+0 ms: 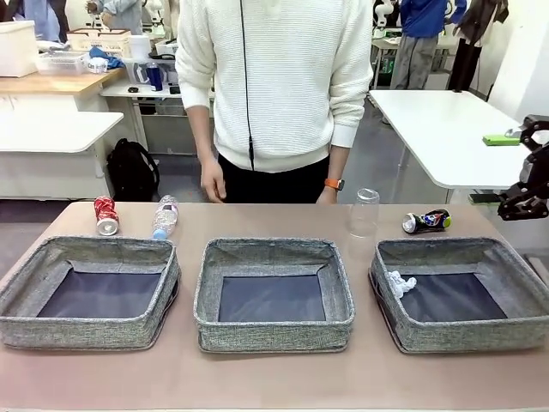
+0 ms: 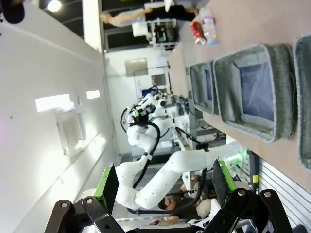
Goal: Sort the waste into the appropriate baskets.
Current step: Pick up the waste item pointed out by the person.
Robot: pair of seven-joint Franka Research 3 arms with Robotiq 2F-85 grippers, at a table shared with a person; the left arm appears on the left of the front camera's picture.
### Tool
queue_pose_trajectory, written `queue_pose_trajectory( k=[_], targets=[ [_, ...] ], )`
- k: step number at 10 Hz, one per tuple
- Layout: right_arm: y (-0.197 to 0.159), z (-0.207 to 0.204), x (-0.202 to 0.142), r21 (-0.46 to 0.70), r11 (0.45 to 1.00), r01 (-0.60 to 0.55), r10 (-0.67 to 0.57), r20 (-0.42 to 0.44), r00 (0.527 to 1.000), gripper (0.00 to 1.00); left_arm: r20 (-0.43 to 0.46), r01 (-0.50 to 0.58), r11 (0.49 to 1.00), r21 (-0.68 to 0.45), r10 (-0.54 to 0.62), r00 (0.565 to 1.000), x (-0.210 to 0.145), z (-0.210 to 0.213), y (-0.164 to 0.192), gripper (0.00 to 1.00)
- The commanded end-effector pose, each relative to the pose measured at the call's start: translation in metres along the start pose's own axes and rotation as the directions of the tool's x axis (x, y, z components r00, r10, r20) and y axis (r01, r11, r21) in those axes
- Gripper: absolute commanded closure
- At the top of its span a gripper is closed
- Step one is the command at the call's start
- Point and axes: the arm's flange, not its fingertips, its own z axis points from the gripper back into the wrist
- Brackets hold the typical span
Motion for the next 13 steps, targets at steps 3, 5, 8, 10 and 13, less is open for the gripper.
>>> queue_pose_trajectory(
  k=[3, 5, 8, 10, 13],
  targets=[
    [0.004, 0.002, -0.002, -0.004, 1.000, 0.022, -0.022, -0.008, 1.000, 0.00, 0.007, 0.021, 1.000, -0.015, -0.020, 1.000, 0.000, -0.001, -0.001, 0.00],
    [0.004, 0.002, -0.002, -0.004, 1.000, 0.022, -0.022, -0.008, 1.000, 0.00, 0.007, 0.021, 1.000, -0.015, -0.020, 1.000, 0.000, -0.001, -0.001, 0.00],
    [0.004, 0.002, -0.002, -0.004, 1.000, 0.022, -0.022, -0.008, 1.000, 0.00, 0.007, 0.021, 1.000, -0.015, -0.020, 1.000, 0.000, -0.001, -0.001, 0.00],
    [0.004, 0.002, -0.002, -0.004, 1.000, 0.022, -0.022, -0.008, 1.000, 0.00, 0.000, 0.000, 1.000, 0.000, 0.000, 1.000, 0.000, 0.000, 0.000, 0.00],
    [0.004, 0.002, -0.002, -0.004, 1.000, 0.022, -0.022, -0.008, 1.000, 0.00, -0.506, 0.367, 0.914, 0.174, -0.237, 0.830, 0.062, -0.142, -0.071, 0.00]
  ],
)
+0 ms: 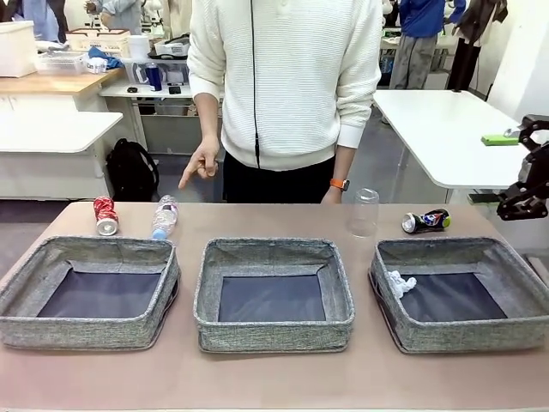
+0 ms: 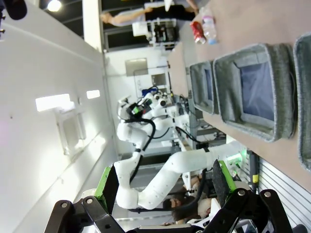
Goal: Sort the waste into the appropriate baskets.
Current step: Pick up the waste item pointed out by the person.
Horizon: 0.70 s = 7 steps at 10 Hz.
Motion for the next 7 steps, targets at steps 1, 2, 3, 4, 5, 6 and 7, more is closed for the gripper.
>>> queue_pose_trajectory(
  k=[1, 2, 3, 4, 5, 6, 7],
  targets=[
    [0.004, 0.002, -0.002, -0.004, 1.000, 0.021, -0.021, -0.006, 1.000, 0.00, -0.344, 0.239, 0.958, 0.159, -0.173, 0.923, 0.069, -0.076, -0.037, 0.00],
    [0.004, 0.002, -0.002, -0.004, 1.000, 0.021, -0.021, -0.006, 1.000, 0.00, -0.461, 0.319, 0.919, 0.232, -0.185, 0.868, 0.084, -0.118, -0.054, 0.00],
    [0.004, 0.002, -0.002, -0.004, 1.000, 0.021, -0.021, -0.006, 1.000, 0.00, -0.598, 0.416, 0.860, 0.294, -0.174, 0.783, 0.086, -0.164, -0.066, 0.00],
    [0.004, 0.002, -0.002, -0.004, 1.000, 0.021, -0.021, -0.006, 1.000, 0.00, -0.542, 0.456, 0.761, 0.461, -0.165, 0.824, 0.082, -0.190, -0.069, 0.00],
    [0.004, 0.002, -0.002, -0.004, 1.000, 0.021, -0.021, -0.006, 1.000, 0.00, -0.460, 0.415, 0.720, 0.556, -0.150, 0.875, 0.079, -0.172, -0.072, 0.00],
    [0.004, 0.002, -0.002, -0.004, 1.000, 0.021, -0.021, -0.006, 1.000, 0.00, -0.472, 0.372, 0.882, 0.289, -0.207, 0.857, 0.080, -0.196, -0.092, 0.00],
    [0.004, 0.002, -0.002, -0.004, 1.000, 0.021, -0.021, -0.006, 1.000, 0.00, -0.472, 0.372, 0.882, 0.289, -0.207, 0.857, 0.080, -0.196, -0.092, 0.00]
  ],
)
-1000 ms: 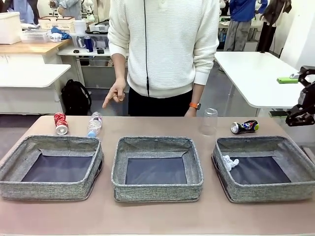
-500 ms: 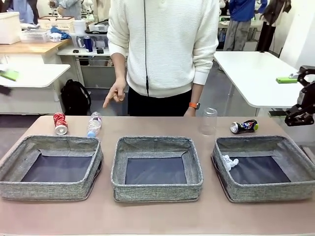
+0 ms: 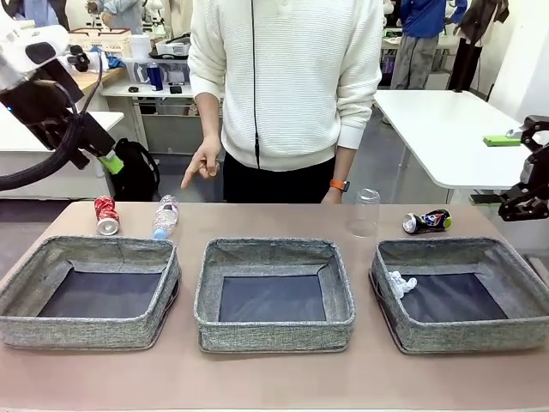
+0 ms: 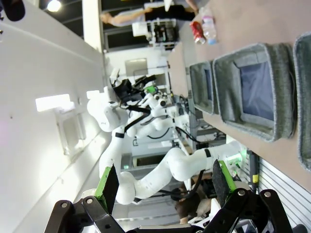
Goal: Sort the waste into the appropriate baskets.
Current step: Pick up the waste item pointed out by the person.
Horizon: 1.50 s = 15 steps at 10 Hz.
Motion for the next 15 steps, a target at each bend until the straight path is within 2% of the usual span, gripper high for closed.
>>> queue_pose_trajectory(
  k=[1, 2, 3, 5, 7, 8, 11, 14, 15],
  targets=[
    [0.004, 0.002, -0.002, -0.004, 1.000, 0.020, -0.020, -0.006, 1.000, 0.00, -0.007, 0.001, 0.999, 0.049, -0.001, 1.000, 0.002, -0.001, 0.000, 0.00],
    [0.004, 0.002, -0.002, -0.004, 1.000, 0.020, -0.020, -0.006, 1.000, 0.00, -0.090, -0.121, 0.991, 0.050, 0.125, 0.988, 0.030, -0.029, 0.007, 0.00],
    [0.004, 0.002, -0.002, -0.004, 1.000, 0.020, -0.020, -0.006, 1.000, 0.00, -0.140, -0.160, 0.987, 0.028, 0.163, 0.977, 0.056, -0.058, 0.017, 0.00],
    [0.004, 0.002, -0.002, -0.004, 1.000, 0.020, -0.020, -0.006, 1.000, 0.00, -0.143, -0.303, 0.952, 0.049, 0.307, 0.941, 0.103, -0.116, 0.041, 0.00],
    [0.004, 0.002, -0.002, -0.004, 1.000, 0.020, -0.020, -0.006, 1.000, 0.00, -0.114, -0.389, 0.920, 0.039, 0.391, 0.913, 0.126, -0.154, 0.066, 0.00],
    [0.004, 0.002, -0.002, -0.004, 1.000, 0.020, -0.020, -0.006, 1.000, 0.00, -0.081, -0.437, 0.894, 0.096, 0.445, 0.892, 0.131, -0.173, 0.080, 0.00],
    [0.004, 0.002, -0.002, -0.004, 1.000, 0.020, -0.020, -0.006, 1.000, 0.00, -0.036, -0.462, 0.861, 0.211, 0.479, 0.877, 0.133, -0.225, 0.096, 0.00],
    [0.004, 0.002, -0.002, -0.004, 1.000, 0.020, -0.020, -0.006, 1.000, 0.00, 0.048, -0.532, 0.781, 0.326, 0.548, 0.835, 0.130, -0.257, 0.109, 0.00],
    [0.004, 0.002, -0.002, -0.004, 1.000, 0.020, -0.020, -0.006, 1.000, 0.00, 0.047, -0.549, 0.760, 0.349, 0.570, 0.820, 0.130, -0.267, 0.112, 0.00]
  ],
)
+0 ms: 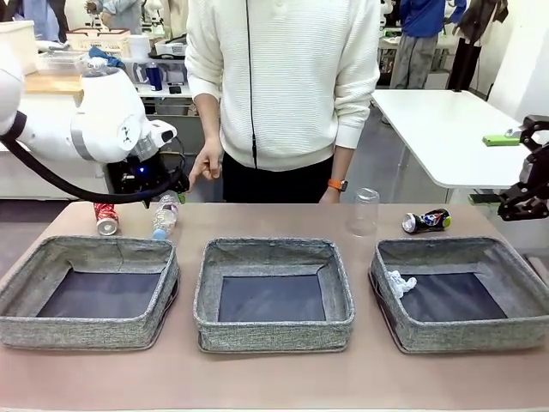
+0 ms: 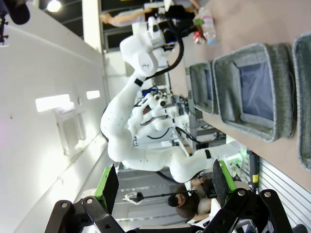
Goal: Sort the waste into the appropriate baskets.
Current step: Pick up the waste item pointed out by the person.
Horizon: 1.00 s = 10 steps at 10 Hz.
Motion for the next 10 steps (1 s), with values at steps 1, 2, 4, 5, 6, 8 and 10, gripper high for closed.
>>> queue_pose_trajectory(
  k=[1, 2, 4, 5, 6, 8, 10],
  targets=[
    [0.005, 0.001, -0.002, -0.004, 1.000, 0.020, -0.020, -0.008, 1.000, 0.00, -0.010, -0.052, 0.996, 0.072, 0.053, 0.999, 0.000, -0.011, -0.009, 0.00],
    [0.005, 0.001, -0.002, -0.004, 1.000, 0.020, -0.020, -0.008, 1.000, 0.00, -0.017, -0.048, 0.996, 0.075, 0.049, 0.999, -0.001, -0.017, -0.010, 0.00],
    [0.005, 0.001, -0.002, -0.004, 1.000, 0.020, -0.020, -0.008, 1.000, 0.00, -0.060, -0.056, 0.995, 0.081, 0.061, 0.996, 0.002, -0.025, -0.011, 0.00],
    [0.005, 0.001, -0.002, -0.004, 1.000, 0.020, -0.020, -0.008, 1.000, 0.00, -0.058, -0.052, 0.996, 0.073, 0.056, 0.997, 0.002, -0.025, -0.011, 0.00],
    [0.005, 0.001, -0.002, -0.004, 1.000, 0.020, -0.020, -0.008, 1.000, 0.00, -0.056, -0.049, 0.996, 0.080, 0.054, 0.997, 0.002, -0.026, -0.009, 0.00],
    [0.005, 0.001, -0.002, -0.004, 1.000, 0.020, -0.020, -0.008, 1.000, 0.00, -0.081, -0.047, 0.994, 0.094, 0.055, 0.995, 0.003, -0.031, -0.009, 0.00],
    [0.005, 0.001, -0.002, -0.004, 1.000, 0.020, -0.020, -0.008, 1.000, 0.00, -0.088, -0.047, 0.993, 0.111, 0.057, 0.995, 0.001, -0.033, -0.008, 0.58]
  ],
)
